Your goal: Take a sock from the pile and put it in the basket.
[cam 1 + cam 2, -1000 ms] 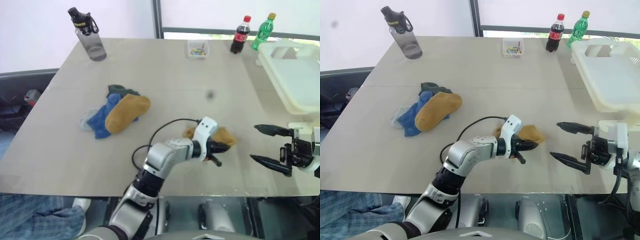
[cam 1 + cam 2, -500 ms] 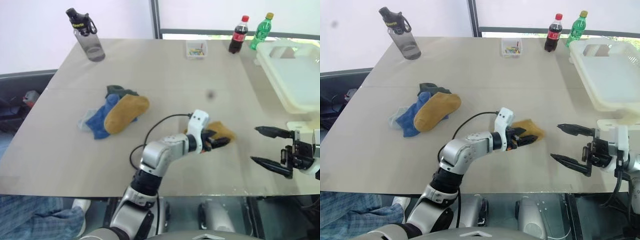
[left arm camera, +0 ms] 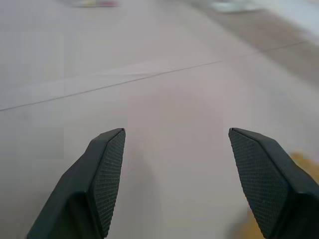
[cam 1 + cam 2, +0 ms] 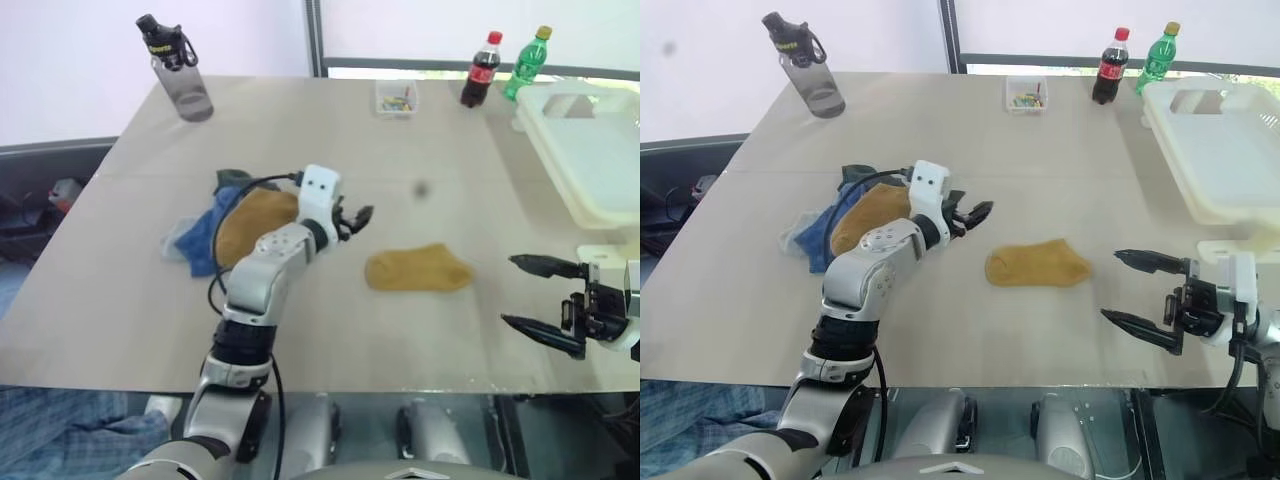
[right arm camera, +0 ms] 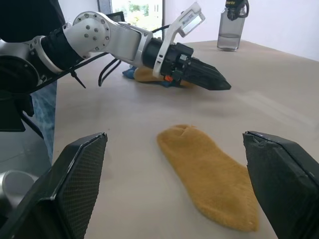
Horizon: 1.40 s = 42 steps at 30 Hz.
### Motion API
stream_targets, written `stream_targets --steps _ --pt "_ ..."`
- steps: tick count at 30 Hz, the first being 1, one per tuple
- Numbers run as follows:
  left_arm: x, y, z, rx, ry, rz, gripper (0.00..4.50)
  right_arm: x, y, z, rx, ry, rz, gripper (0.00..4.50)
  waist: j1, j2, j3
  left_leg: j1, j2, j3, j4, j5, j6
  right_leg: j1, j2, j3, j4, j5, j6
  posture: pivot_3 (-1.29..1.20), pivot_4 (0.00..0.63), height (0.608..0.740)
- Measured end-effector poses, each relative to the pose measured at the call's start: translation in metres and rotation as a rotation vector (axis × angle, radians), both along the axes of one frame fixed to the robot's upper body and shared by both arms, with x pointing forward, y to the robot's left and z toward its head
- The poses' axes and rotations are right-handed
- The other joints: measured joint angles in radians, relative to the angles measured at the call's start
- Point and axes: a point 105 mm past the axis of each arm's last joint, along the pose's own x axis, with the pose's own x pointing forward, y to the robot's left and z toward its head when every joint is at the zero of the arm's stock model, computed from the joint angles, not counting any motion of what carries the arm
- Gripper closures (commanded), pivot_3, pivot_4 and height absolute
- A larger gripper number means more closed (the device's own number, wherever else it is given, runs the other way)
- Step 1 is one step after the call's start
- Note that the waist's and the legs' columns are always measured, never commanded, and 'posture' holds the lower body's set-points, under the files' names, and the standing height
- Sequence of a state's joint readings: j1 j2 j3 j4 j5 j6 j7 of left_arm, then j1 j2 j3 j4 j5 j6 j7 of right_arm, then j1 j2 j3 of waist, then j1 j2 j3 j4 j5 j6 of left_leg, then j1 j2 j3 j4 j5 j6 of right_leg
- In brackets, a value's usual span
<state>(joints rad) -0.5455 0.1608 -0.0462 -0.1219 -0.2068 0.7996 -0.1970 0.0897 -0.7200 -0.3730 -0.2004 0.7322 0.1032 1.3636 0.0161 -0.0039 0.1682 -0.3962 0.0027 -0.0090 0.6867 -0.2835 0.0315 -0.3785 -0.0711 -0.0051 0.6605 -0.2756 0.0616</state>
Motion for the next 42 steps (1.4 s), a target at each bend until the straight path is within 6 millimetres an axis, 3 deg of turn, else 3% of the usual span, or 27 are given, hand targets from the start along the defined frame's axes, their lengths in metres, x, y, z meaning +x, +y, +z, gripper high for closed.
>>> stream_targets --steps 3,11,17,20,26,27,30,31,42 --pt "-0.002 0.026 -0.01 0.006 0.027 0.15 0.96 0.0 0.0 -0.001 0.0 0.003 0.001 0.0 0.0 0.0 0.0 0.0 0.0 0.0 0.0 0.0 0.0 0.0 0.0 0.0 0.0 0.0 0.0 0.0 0.15 0.74" --pt "-0.003 0.055 -0.003 0.061 -0.072 0.358 0.96 0.001 -0.005 -0.003 0.002 0.001 -0.001 0.0 -0.001 0.0 0.0 0.0 0.0 -0.001 0.0 0.0 0.0 0.0 0.0 0.001 0.001 0.0 0.0 0.0 0.15 0.74" --pt "-0.001 0.057 -0.008 0.052 -0.068 0.368 0.96 0.003 -0.007 -0.004 0.003 0.001 -0.005 0.0 0.0 0.0 0.0 0.0 0.0 -0.001 0.0 0.0 0.0 0.0 0.0 0.0 0.001 0.0 0.0 0.0 0.15 0.74" --pt "0.002 0.06 -0.019 0.066 -0.036 0.378 0.96 0.003 -0.007 -0.003 -0.002 -0.011 -0.002 0.0 -0.001 0.0 0.0 0.0 0.0 -0.001 0.0 0.0 0.0 0.0 0.0 0.0 0.001 0.0 0.0 0.0 0.15 0.74" --pt "0.005 0.064 -0.028 0.099 -0.023 0.389 2.7 0.004 -0.005 -0.003 -0.007 -0.014 -0.01 0.0 -0.001 0.0 0.0 0.0 0.0 -0.001 0.0 0.0 0.0 0.0 0.0 0.0 0.001 0.0 0.0 0.0 0.15 0.74" --pt "0.005 0.064 -0.027 0.101 -0.027 0.39 2.79 0.004 -0.004 -0.002 -0.009 -0.02 -0.01 0.0 -0.001 0.0 0.0 0.0 0.0 -0.001 0.0 0.0 0.0 0.0 0.0 0.0 0.001 0.0 0.0 0.0 0.15 0.74" --pt "0.005 0.065 -0.027 0.102 -0.028 0.391 4.27 0.004 -0.001 0.0 -0.01 -0.024 -0.01 0.0 0.0 0.0 0.0 0.0 0.0 -0.001 0.0 0.0 0.0 0.0 -0.001 0.0 0.001 0.0 0.0 0.0 0.15 0.74" --pt "0.005 0.065 -0.027 0.102 -0.028 0.391 4.46 0.004 0.0 0.0 -0.01 -0.026 -0.01 0.0 0.0 0.0 0.0 0.0 0.0 -0.001 0.0 0.0 0.0 0.0 -0.001 0.0 0.001 0.0 0.0 0.0 0.15 0.74" --pt "0.005 0.062 -0.026 0.095 -0.035 0.374 4.46 0.005 0.0 0.001 -0.009 -0.024 -0.015 0.0 0.0 0.0 0.0 0.0 0.0 -0.001 0.0 0.0 0.0 0.0 -0.001 0.0 0.001 0.0 0.0 0.0 0.15 0.74"
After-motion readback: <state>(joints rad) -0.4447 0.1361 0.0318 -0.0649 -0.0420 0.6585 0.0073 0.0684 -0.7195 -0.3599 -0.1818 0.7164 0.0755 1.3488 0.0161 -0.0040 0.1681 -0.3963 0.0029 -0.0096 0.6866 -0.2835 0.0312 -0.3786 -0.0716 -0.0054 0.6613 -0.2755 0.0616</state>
